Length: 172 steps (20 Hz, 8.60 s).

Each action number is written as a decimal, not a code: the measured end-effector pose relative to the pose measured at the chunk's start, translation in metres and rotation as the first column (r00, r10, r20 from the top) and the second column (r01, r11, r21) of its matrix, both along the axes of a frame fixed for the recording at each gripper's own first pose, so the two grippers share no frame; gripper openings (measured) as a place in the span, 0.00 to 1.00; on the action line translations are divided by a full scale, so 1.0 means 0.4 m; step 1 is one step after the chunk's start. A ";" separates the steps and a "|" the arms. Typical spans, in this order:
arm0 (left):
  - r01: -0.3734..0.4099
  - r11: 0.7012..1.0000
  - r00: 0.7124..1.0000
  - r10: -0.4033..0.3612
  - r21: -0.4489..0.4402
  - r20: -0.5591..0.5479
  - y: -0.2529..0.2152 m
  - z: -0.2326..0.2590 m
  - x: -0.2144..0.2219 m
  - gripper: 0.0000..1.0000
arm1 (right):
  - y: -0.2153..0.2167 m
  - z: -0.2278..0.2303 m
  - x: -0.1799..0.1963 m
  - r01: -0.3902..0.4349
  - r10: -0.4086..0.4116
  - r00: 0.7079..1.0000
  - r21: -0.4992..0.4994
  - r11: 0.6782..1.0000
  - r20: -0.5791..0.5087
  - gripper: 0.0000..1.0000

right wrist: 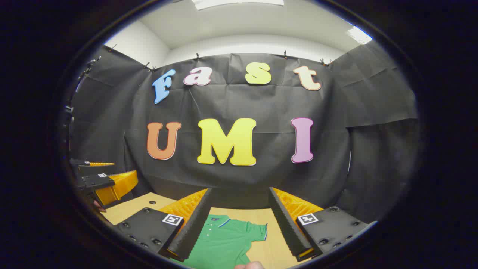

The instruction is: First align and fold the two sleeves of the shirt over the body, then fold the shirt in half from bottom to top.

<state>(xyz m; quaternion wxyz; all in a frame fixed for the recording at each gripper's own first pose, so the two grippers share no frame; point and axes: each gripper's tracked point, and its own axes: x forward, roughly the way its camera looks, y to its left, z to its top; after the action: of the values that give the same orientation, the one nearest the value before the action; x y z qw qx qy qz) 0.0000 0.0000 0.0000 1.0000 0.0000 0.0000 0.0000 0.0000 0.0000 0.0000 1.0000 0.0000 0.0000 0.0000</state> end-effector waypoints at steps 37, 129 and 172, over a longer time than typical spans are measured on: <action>-0.019 0.999 1.000 0.018 -0.029 -0.021 -0.014 -0.023 0.055 1.00 | -0.148 -0.236 0.222 -0.003 0.017 0.954 0.045 0.999 -0.298 0.93; 0.159 0.976 0.636 -0.215 -0.147 -0.741 0.325 -0.862 0.444 1.00 | -0.010 -0.377 -0.007 -0.275 0.274 0.710 0.104 0.956 -0.649 0.96; 0.095 0.964 0.574 -0.256 -0.248 -0.777 -0.113 -0.727 0.511 0.50 | -0.209 -0.435 -0.049 -0.012 0.174 0.771 0.259 0.966 -0.613 0.98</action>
<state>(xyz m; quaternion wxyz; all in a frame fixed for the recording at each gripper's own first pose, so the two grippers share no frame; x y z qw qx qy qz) 0.2043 -0.0452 -0.2906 0.8827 -0.0895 0.4505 -0.0995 -0.0194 -0.0835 -0.1741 0.9331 0.1209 0.3350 0.0499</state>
